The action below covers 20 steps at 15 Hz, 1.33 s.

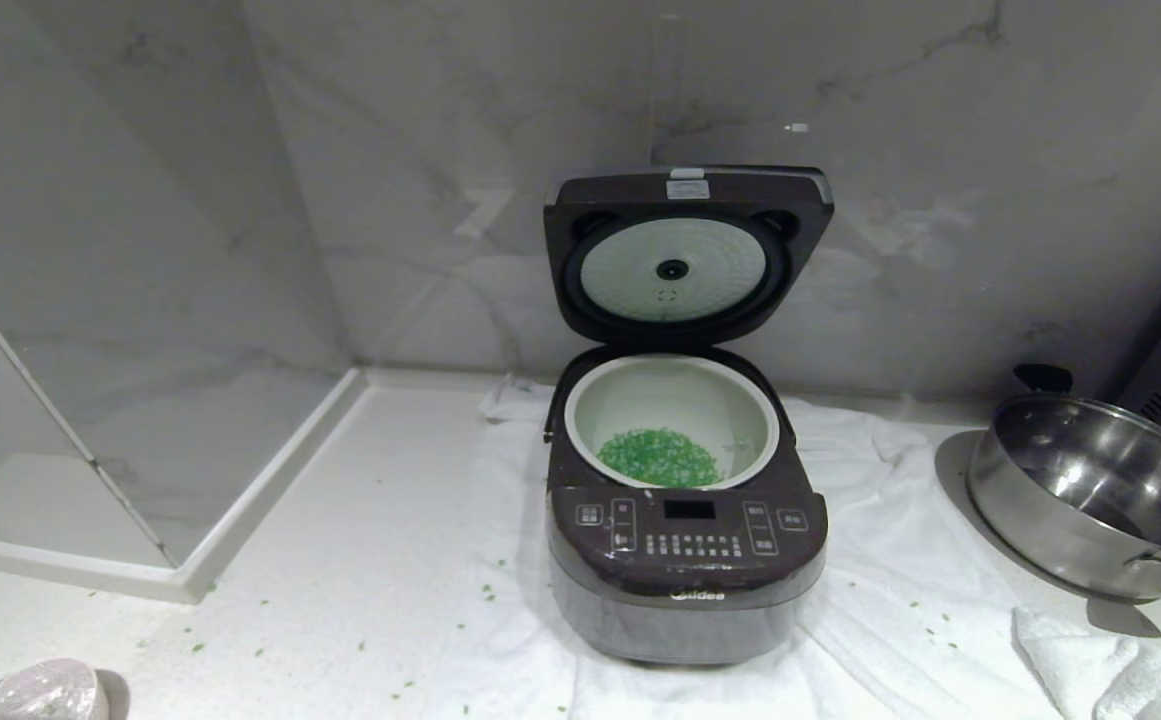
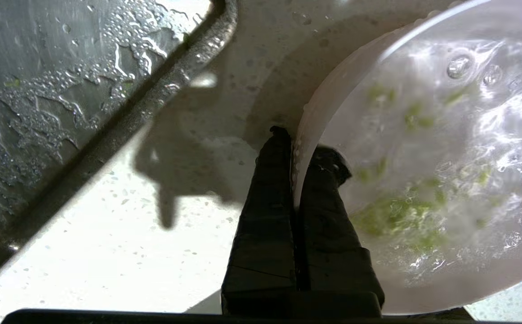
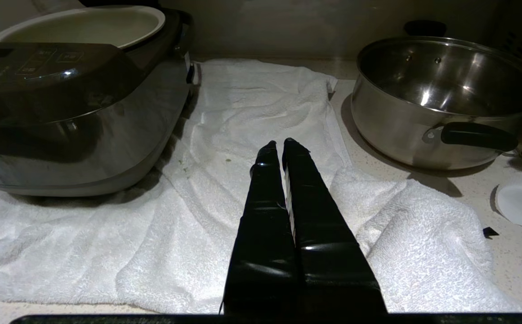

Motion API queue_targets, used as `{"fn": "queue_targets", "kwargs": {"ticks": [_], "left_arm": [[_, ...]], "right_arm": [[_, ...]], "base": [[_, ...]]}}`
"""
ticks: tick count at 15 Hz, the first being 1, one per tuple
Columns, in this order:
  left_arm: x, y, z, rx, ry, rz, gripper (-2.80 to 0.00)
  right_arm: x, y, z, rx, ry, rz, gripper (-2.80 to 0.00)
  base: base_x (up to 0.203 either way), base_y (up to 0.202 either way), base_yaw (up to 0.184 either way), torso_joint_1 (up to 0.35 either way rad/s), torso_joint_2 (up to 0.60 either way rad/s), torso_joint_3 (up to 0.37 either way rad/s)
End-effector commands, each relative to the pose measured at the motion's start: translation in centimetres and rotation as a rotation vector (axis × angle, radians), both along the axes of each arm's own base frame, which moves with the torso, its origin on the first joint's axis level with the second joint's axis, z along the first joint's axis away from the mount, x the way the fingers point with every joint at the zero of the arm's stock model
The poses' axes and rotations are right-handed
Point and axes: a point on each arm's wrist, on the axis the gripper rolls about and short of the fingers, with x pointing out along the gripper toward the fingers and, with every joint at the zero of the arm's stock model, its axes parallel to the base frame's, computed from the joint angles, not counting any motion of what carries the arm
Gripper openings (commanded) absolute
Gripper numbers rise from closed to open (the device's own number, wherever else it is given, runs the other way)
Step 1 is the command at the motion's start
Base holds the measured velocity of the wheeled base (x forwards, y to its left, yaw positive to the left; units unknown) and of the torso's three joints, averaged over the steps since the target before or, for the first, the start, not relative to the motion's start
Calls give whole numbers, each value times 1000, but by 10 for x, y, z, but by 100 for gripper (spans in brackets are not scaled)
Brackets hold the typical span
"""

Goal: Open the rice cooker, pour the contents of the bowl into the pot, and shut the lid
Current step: Pour the water from the bowl into the rice cooker

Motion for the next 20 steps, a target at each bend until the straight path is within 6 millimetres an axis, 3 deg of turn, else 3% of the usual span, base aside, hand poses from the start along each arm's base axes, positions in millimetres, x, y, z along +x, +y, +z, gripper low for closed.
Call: {"fn": "queue_targets", "kwargs": {"ticks": [1,15,20], "left_arm": [[2,-6,3,2,-3,-17,-280],[48,-61,28,-104,-14,-89,-280],[61,-71,51,-251,-35,-100,-280]], "right_arm": [[0,0,0,0,1,1,-280],[0,0,0,0,0,1,-280],[0,0,0,0,1,1,-280]], "base": [[0,0,0,0,0,0],[0,0,0,0,0,0],[0,0,0,0,0,0]]}}
